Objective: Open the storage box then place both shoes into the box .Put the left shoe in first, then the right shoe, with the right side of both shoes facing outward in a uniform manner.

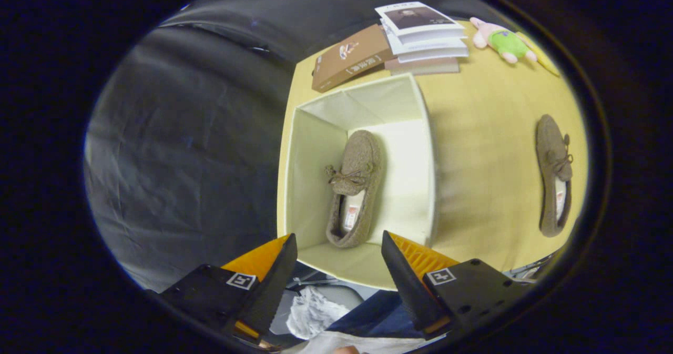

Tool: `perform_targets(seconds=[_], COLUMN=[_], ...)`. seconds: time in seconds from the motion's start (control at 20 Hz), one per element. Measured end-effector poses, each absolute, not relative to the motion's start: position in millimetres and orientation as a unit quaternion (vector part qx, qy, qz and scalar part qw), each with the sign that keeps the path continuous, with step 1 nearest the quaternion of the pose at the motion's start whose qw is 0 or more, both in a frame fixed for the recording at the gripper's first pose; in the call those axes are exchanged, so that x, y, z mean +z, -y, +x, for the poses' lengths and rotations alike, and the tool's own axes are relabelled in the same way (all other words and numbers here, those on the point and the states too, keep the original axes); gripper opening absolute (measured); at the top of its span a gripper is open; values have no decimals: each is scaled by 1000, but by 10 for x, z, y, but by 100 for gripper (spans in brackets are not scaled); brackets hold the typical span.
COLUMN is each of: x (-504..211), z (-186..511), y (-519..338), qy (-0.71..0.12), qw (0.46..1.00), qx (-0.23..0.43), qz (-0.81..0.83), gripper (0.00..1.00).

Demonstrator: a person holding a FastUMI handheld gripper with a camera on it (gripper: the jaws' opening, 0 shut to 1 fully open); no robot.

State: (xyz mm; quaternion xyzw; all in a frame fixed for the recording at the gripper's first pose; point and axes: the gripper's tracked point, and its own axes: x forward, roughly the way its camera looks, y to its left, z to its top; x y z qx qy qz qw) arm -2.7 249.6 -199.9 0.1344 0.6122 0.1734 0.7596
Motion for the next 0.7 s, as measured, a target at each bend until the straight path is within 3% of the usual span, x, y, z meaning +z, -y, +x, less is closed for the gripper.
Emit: perform_targets(seconds=[0.4,0.7], x=[-1507,-1619], z=[-167,-71], y=[-1437,-416], qy=[-580,-565], qw=[791,815], qx=[168,125], qz=[94,31], gripper=[100,100])
